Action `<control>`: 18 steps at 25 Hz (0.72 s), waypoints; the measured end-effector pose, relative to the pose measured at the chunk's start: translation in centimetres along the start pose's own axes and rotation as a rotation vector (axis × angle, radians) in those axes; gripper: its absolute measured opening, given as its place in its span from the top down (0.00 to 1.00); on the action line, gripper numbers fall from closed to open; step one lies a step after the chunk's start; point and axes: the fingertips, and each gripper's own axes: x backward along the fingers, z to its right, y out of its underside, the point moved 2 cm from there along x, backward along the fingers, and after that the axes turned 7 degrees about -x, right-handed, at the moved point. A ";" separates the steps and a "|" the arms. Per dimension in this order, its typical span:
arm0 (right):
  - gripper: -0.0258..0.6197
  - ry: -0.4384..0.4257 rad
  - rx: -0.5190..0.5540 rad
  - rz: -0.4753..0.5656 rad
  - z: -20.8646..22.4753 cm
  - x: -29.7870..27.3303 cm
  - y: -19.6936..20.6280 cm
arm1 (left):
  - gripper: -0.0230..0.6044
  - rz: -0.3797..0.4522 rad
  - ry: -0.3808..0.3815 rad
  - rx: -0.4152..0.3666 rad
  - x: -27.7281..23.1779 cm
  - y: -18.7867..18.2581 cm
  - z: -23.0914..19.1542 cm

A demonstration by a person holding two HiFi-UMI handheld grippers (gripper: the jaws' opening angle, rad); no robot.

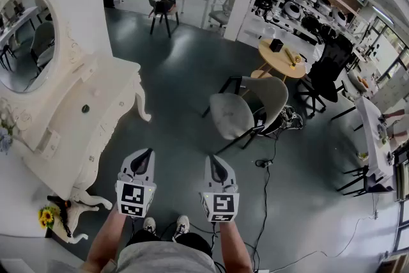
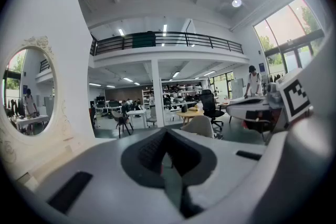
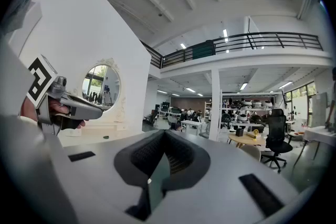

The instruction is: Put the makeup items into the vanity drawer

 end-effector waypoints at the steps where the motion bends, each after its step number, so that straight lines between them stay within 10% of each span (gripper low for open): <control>1: 0.94 -0.003 0.001 0.002 0.0 -0.1 0.1 | 0.96 -0.002 -0.001 -0.001 -0.1 0.1 0.0; 18: 0.94 -0.100 0.002 0.006 4.5 -2.3 0.2 | 0.96 -0.023 -0.105 0.006 -3.0 -1.0 1.4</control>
